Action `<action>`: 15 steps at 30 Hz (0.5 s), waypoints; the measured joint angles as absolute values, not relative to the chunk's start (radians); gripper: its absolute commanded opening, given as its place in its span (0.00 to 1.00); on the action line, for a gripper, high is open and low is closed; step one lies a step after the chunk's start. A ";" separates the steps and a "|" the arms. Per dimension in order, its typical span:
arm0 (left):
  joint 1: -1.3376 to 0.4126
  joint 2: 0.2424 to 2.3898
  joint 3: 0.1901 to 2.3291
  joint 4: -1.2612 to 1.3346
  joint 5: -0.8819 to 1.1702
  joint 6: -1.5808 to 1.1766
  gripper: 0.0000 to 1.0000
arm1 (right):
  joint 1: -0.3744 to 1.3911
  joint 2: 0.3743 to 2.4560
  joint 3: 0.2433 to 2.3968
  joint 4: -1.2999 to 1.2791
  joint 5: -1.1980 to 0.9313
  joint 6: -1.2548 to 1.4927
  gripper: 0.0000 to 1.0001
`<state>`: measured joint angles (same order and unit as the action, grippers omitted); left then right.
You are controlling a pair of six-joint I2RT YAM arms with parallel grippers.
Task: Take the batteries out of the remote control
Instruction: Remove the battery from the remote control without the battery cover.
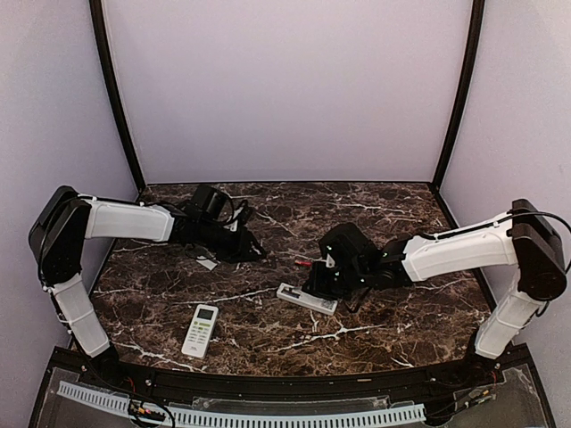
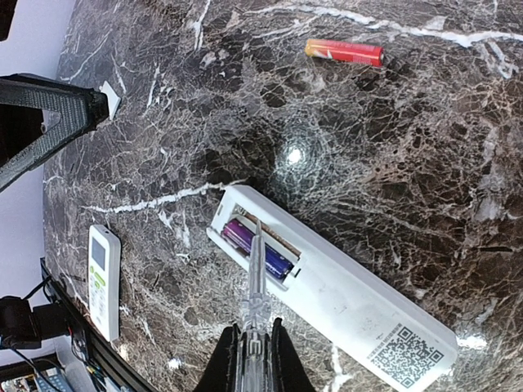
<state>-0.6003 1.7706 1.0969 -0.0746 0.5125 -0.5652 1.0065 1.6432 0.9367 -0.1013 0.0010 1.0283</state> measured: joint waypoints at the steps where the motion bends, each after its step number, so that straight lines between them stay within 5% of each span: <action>1: -0.600 1.771 1.097 -0.073 0.516 -0.567 0.29 | 1.007 1.642 0.937 -0.101 0.001 1.026 0.00; 15: -0.623 1.805 1.084 -0.042 0.541 -0.588 0.46 | 1.007 1.435 0.929 -0.183 0.095 0.990 0.00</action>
